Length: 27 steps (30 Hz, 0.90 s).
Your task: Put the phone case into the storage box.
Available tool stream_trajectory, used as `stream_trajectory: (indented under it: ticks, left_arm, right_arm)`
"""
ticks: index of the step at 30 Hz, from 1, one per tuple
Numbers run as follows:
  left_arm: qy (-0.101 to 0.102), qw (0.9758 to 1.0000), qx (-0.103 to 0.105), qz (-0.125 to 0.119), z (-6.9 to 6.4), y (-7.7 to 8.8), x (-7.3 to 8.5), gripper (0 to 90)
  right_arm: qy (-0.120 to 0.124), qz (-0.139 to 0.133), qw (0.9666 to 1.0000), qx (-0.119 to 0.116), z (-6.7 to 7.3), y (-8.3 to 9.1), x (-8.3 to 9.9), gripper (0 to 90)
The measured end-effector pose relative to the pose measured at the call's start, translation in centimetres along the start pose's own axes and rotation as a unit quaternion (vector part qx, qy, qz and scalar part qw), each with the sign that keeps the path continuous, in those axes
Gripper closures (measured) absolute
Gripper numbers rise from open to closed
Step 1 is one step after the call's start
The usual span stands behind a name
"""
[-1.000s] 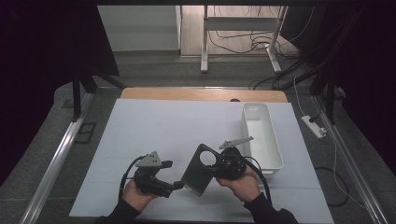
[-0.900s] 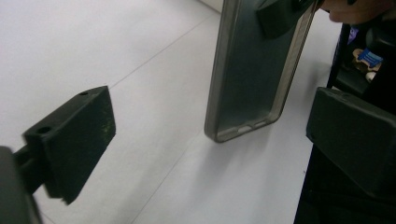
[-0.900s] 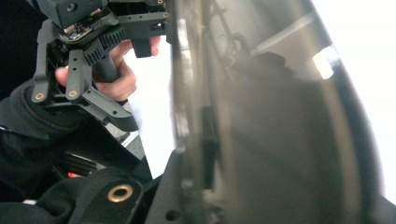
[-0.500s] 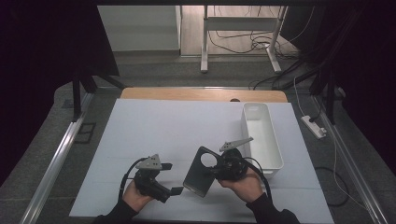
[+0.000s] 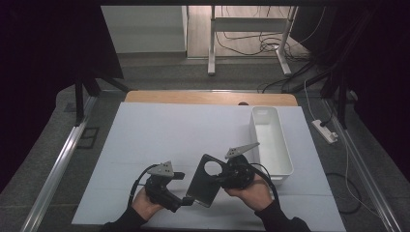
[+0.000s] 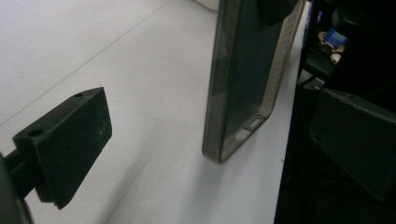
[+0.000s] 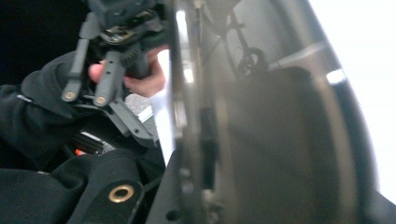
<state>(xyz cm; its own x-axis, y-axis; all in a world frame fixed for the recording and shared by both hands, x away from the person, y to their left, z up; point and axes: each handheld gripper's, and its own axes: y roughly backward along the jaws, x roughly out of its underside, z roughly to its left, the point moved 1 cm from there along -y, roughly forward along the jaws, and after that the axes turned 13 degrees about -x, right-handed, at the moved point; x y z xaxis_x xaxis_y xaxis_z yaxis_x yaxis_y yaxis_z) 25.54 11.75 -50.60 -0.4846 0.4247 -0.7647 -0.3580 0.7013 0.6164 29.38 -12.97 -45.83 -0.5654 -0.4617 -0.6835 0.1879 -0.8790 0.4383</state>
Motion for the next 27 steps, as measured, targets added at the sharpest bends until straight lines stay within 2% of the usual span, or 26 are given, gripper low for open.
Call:
stream_trajectory:
  ticks: [5,9,10,15,16,17,25,27]
  left_arm:
    - [-0.006,1.0000,0.003,0.007,-0.5,-0.4,-0.3,0.0]
    - [-0.014,0.9998,0.011,0.008,-0.7,-0.4,-0.3,3.9]
    - [-0.017,0.9997,0.016,0.008,-0.8,-0.4,-0.3,11.7]
    - [-0.022,0.9991,0.034,0.012,-0.8,-0.3,-0.2,30.6]
    - [-0.021,0.9986,0.046,0.014,-0.8,-0.3,-0.2,30.6]
    - [-0.022,0.9982,0.054,0.015,-0.7,-0.3,-0.2,36.2]
    - [-0.028,0.9946,0.096,0.025,-0.7,-0.4,-0.1,63.5]
    - [-0.029,0.9936,0.107,0.025,-0.7,-0.4,-0.1,67.5]
  right_arm:
    - [0.015,0.005,0.9997,-0.016,0.6,-0.5,-0.1,85.6]
    - [0.022,0.013,0.9994,-0.024,0.8,-0.7,-0.2,85.6]
    - [0.027,0.016,0.9991,-0.028,0.9,-0.9,-0.2,85.6]
    - [0.032,0.017,0.9987,-0.036,1.0,-0.9,-0.2,85.6]
    - [0.033,0.016,0.9986,-0.038,1.1,-0.9,-0.2,85.6]
    - [0.034,0.017,0.9985,-0.040,1.1,-0.9,-0.2,85.6]
    - [0.040,0.018,0.9977,-0.052,1.2,-1.1,-0.2,85.6]
    - [0.041,0.018,0.9974,-0.055,1.2,-1.1,-0.2,85.6]
